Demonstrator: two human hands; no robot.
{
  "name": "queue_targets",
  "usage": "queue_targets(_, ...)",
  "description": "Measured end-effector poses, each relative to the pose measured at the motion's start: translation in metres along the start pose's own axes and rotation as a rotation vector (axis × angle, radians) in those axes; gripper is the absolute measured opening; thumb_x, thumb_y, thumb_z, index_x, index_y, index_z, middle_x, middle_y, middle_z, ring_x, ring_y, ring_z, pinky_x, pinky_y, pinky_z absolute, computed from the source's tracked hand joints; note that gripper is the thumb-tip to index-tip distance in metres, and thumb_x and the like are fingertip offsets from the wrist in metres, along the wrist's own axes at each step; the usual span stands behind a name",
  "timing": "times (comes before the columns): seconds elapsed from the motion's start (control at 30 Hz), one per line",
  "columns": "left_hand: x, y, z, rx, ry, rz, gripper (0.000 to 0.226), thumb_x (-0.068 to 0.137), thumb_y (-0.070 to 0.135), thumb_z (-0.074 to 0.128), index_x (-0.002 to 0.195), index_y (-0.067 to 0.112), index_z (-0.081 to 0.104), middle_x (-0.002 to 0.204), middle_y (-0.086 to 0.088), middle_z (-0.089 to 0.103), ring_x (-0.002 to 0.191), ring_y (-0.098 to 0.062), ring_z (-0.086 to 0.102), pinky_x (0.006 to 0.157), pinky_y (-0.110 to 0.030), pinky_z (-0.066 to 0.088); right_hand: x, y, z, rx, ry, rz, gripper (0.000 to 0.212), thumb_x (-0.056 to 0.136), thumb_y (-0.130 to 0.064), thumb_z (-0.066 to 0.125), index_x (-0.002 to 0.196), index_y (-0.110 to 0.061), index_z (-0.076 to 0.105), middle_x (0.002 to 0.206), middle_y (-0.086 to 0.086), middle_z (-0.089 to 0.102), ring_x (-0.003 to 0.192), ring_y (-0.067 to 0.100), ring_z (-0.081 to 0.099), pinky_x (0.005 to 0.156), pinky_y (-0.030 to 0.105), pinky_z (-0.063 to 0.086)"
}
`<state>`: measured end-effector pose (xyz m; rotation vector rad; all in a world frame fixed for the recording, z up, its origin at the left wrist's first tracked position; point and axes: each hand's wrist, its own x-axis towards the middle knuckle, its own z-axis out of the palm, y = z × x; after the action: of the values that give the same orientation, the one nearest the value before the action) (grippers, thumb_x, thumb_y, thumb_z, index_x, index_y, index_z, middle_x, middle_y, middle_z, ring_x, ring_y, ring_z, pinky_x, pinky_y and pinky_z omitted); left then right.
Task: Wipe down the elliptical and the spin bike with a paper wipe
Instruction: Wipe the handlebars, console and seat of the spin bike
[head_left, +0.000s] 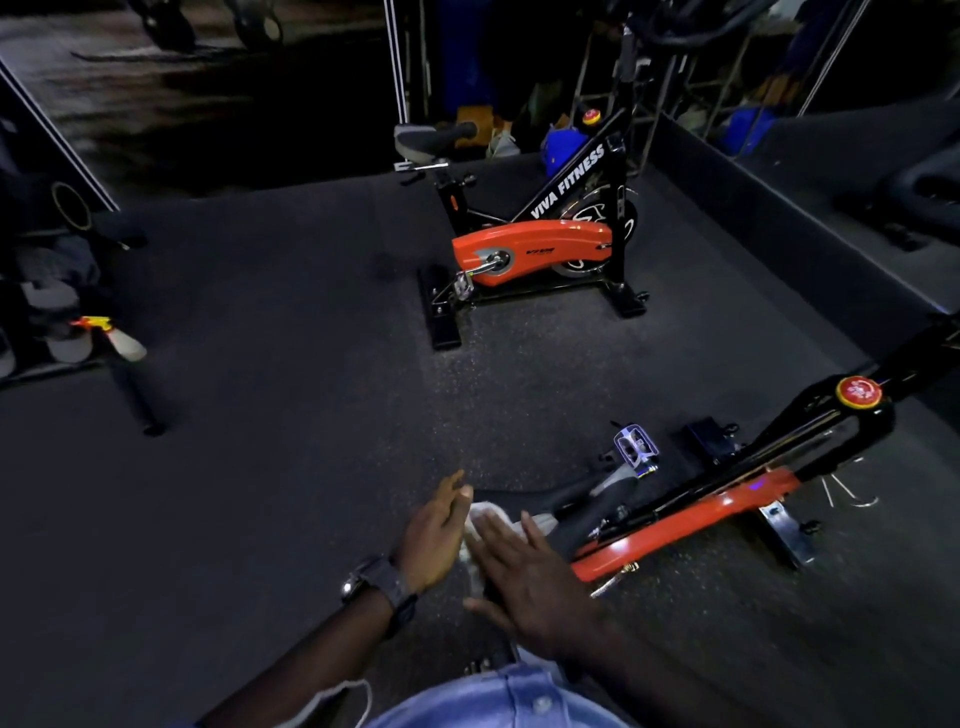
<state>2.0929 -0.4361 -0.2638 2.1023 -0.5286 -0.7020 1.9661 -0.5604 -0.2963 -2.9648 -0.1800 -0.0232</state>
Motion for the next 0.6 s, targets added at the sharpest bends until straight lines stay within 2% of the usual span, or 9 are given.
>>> queue_targets(0.07, 0.0, 0.005, 0.0, 0.0, -0.005, -0.003, 0.049, 0.105, 0.039, 0.034, 0.151, 0.021, 0.033, 0.15, -0.001, 0.045, 0.136, -0.019, 0.045, 0.101, -0.02, 0.032, 0.001, -0.008, 0.005, -0.059, -0.033, -0.142, 0.061, 0.098, -0.06, 0.03, 0.137, -0.019, 0.051, 0.148, 0.002, 0.045, 0.143, 0.022, 0.03, 0.115, 0.048, 0.027)
queue_targets(0.13, 0.0, 0.006, -0.001, -0.015, -0.013, -0.007, 0.05, 0.105, 0.04, 0.033, 0.151, 0.022, 0.031, 0.15, 0.0, 0.045, 0.136, -0.018, 0.045, 0.1, -0.019, 0.031, -0.019, -0.002, 0.004, -0.04, -0.02, -0.243, 0.056, 0.1, -0.057, 0.033, 0.138, -0.021, 0.051, 0.15, -0.003, 0.042, 0.144, 0.019, 0.028, 0.115, 0.043, 0.03)
queue_targets(0.17, 0.0, 0.006, -0.001, -0.025, -0.012, -0.007, 0.05, 0.105, 0.039, 0.033, 0.151, 0.022, 0.031, 0.149, -0.001, 0.046, 0.135, -0.018, 0.046, 0.1, -0.02, 0.032, -0.031, 0.005, 0.002, 0.012, -0.008, -0.229, 0.055, 0.1, -0.055, 0.035, 0.14, -0.021, 0.049, 0.152, -0.003, 0.039, 0.145, 0.018, 0.027, 0.115, 0.038, 0.03)
queue_targets(0.23, -0.001, 0.003, 0.0, -0.042, -0.007, -0.007, 0.049, 0.105, 0.039, 0.034, 0.15, 0.021, 0.032, 0.148, -0.003, 0.049, 0.133, -0.018, 0.049, 0.103, -0.023, 0.035, -0.041, 0.016, -0.005, 0.077, 0.042, -0.087, 0.059, 0.099, -0.055, 0.038, 0.143, -0.017, 0.044, 0.154, 0.002, 0.035, 0.144, 0.017, 0.028, 0.114, 0.034, 0.031)
queue_targets(0.3, -0.002, -0.002, 0.003, -0.029, 0.012, -0.009, 0.048, 0.104, 0.039, 0.034, 0.148, 0.019, 0.035, 0.146, -0.003, 0.051, 0.132, -0.018, 0.05, 0.106, -0.027, 0.037, -0.028, 0.017, -0.005, 0.039, 0.05, 0.029, 0.067, 0.098, -0.06, 0.033, 0.147, -0.014, 0.038, 0.156, 0.005, 0.03, 0.146, 0.019, 0.023, 0.115, 0.038, 0.03)
queue_targets(0.37, -0.002, -0.002, 0.003, -0.016, 0.021, -0.01, 0.046, 0.104, 0.037, 0.035, 0.146, 0.018, 0.039, 0.143, -0.002, 0.054, 0.13, -0.019, 0.053, 0.105, -0.028, 0.039, -0.007, 0.002, 0.003, 0.035, 0.022, 0.031, 0.069, 0.098, -0.061, 0.029, 0.146, -0.012, 0.039, 0.155, 0.007, 0.033, 0.146, 0.021, 0.022, 0.117, 0.042, 0.025)
queue_targets(0.47, -0.001, 0.0, 0.002, 0.005, -0.003, 0.0, 0.047, 0.104, 0.039, 0.034, 0.146, 0.019, 0.039, 0.142, -0.003, 0.054, 0.13, -0.019, 0.052, 0.101, -0.025, 0.038, -0.003, -0.016, 0.012, 0.048, -0.002, -0.15, 0.055, 0.099, -0.053, 0.035, 0.134, -0.014, 0.053, 0.143, 0.002, 0.05, 0.141, 0.022, 0.034, 0.116, 0.045, 0.028)
queue_targets(0.53, 0.0, -0.001, 0.001, 0.025, 0.005, 0.014, 0.046, 0.104, 0.039, 0.036, 0.146, 0.019, 0.04, 0.143, -0.003, 0.053, 0.129, -0.018, 0.052, 0.103, -0.027, 0.039, -0.022, -0.01, 0.007, 0.081, 0.034, -0.283, 0.042, 0.098, -0.041, 0.047, 0.13, -0.016, 0.054, 0.139, -0.002, 0.052, 0.138, 0.018, 0.035, 0.118, 0.037, 0.025)
queue_targets(0.6, -0.001, -0.003, 0.001, 0.046, 0.004, 0.035, 0.044, 0.104, 0.035, 0.04, 0.145, 0.016, 0.042, 0.144, -0.002, 0.052, 0.128, -0.017, 0.052, 0.104, -0.025, 0.038, -0.041, 0.002, -0.001, 0.144, 0.08, -0.312, 0.031, 0.098, -0.032, 0.051, 0.126, -0.021, 0.058, 0.14, -0.006, 0.052, 0.139, 0.014, 0.036, 0.117, 0.029, 0.026)
